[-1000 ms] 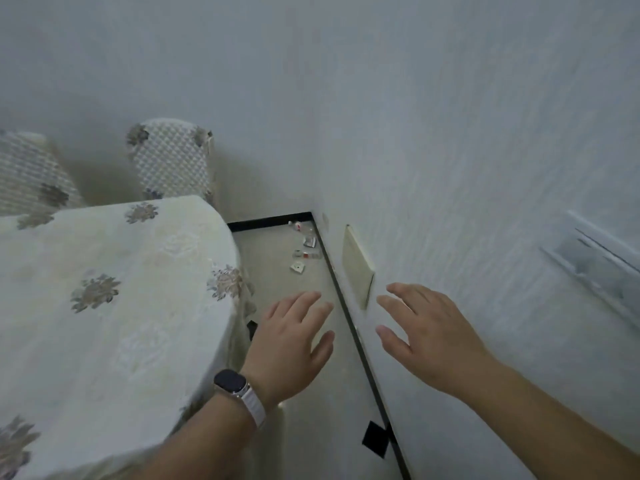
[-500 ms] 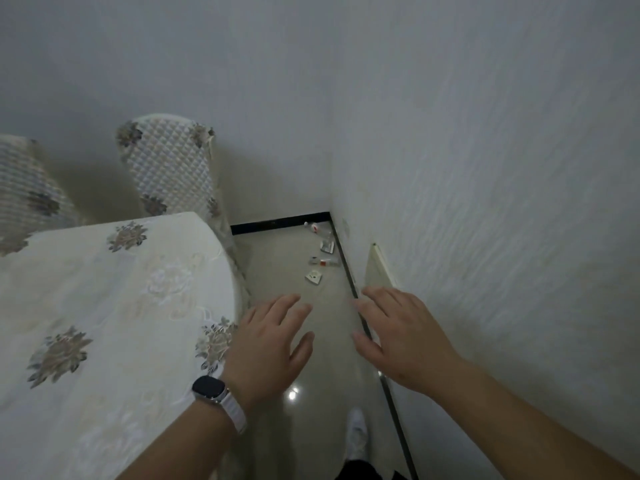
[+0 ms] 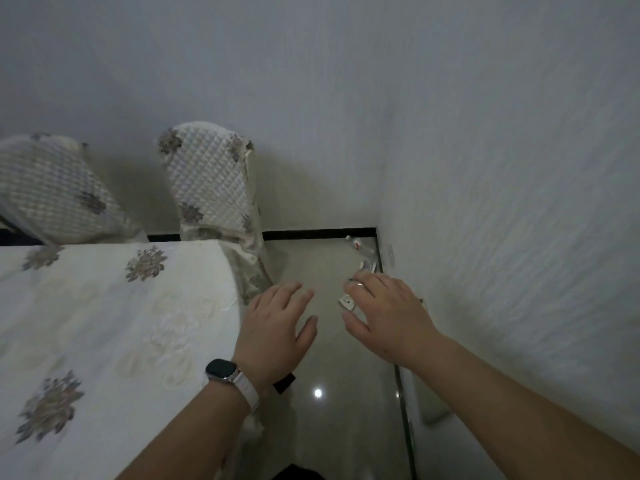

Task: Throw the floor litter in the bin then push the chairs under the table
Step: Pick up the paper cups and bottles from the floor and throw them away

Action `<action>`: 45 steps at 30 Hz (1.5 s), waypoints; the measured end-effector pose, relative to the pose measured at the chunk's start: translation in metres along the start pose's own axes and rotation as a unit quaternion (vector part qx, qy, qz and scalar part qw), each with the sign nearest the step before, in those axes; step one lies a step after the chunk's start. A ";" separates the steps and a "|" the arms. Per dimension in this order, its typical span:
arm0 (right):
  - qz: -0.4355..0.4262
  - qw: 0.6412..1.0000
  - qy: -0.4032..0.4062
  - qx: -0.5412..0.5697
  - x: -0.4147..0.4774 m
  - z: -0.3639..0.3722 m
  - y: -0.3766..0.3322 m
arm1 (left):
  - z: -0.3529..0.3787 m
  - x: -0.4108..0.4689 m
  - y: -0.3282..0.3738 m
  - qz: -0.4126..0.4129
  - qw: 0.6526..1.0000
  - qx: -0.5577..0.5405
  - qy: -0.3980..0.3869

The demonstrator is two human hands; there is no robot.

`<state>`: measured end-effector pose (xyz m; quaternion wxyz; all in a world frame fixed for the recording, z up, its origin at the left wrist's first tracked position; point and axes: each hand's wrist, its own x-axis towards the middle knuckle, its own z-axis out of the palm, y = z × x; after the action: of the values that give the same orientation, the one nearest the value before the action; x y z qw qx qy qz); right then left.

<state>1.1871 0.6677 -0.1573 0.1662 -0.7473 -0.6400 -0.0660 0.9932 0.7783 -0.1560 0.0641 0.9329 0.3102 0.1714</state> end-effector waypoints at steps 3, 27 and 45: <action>-0.009 1.000 -0.005 0.000 0.031 0.012 0.020 | 0.007 0.034 -0.015 -0.011 1.000 0.011 -0.009; 0.043 0.993 -0.096 -0.053 0.335 0.112 0.173 | 0.146 0.373 -0.213 0.017 0.997 -0.064 -0.046; 0.070 0.968 -0.233 0.057 0.403 0.286 0.323 | 0.268 0.453 -0.215 -0.118 0.973 -0.057 -0.190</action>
<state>1.5394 1.0985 -0.3520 0.0596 -0.7743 -0.6098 0.1582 1.3087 1.2188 -0.3283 0.1945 0.8999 0.3904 -0.0008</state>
